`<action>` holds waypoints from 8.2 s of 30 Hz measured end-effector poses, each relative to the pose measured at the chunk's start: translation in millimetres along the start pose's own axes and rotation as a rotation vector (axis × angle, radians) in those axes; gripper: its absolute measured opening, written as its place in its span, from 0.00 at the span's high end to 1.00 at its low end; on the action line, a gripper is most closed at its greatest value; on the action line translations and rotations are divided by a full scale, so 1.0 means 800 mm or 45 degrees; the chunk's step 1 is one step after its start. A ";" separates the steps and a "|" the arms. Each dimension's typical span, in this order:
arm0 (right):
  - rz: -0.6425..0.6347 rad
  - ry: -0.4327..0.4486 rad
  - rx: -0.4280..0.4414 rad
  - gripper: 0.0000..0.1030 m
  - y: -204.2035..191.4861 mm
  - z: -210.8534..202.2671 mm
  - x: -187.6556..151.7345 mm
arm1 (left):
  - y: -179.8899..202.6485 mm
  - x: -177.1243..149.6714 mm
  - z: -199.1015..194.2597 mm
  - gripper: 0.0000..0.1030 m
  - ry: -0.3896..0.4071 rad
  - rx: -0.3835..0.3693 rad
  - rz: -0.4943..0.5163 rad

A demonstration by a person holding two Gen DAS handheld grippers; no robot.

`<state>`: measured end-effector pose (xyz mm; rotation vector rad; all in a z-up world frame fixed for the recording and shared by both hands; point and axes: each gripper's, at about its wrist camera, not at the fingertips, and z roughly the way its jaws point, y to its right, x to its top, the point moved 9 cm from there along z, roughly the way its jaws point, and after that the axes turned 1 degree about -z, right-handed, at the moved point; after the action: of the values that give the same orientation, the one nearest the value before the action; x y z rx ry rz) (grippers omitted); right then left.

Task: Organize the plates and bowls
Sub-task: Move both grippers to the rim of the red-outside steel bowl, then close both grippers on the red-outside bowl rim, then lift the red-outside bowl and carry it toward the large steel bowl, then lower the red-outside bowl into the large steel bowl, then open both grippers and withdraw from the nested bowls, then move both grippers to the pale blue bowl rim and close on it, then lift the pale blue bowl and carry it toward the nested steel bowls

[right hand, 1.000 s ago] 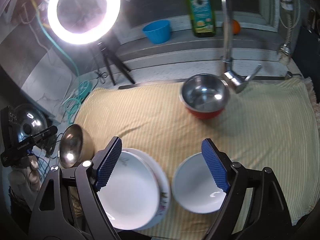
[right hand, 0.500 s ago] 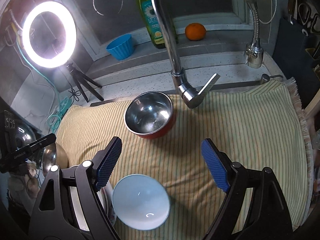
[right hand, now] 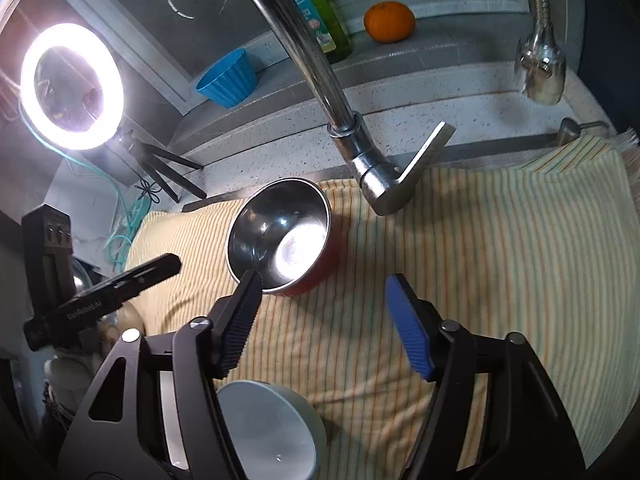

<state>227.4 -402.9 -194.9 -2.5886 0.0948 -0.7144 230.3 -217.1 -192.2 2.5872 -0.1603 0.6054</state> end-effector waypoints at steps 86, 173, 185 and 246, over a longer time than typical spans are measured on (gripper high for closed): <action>-0.119 -0.059 0.176 0.86 -0.248 0.006 -0.093 | -0.095 -0.061 -0.152 0.79 0.073 -0.075 -0.006; -0.446 -0.143 0.134 0.41 -0.387 0.074 -0.156 | -0.248 -0.113 -0.239 0.65 0.163 0.126 -0.188; -0.276 -0.035 -0.004 0.40 -0.258 0.000 -0.134 | -0.156 -0.118 -0.203 0.65 0.118 0.013 -0.093; 0.092 -0.136 -0.059 0.85 -0.004 -0.004 -0.183 | 0.061 -0.163 0.000 0.79 -0.274 -0.155 0.175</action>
<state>99.1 -374.9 -260.2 -2.6471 0.1729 -0.5533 102.8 -259.2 -229.4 2.5317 -0.4350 0.3510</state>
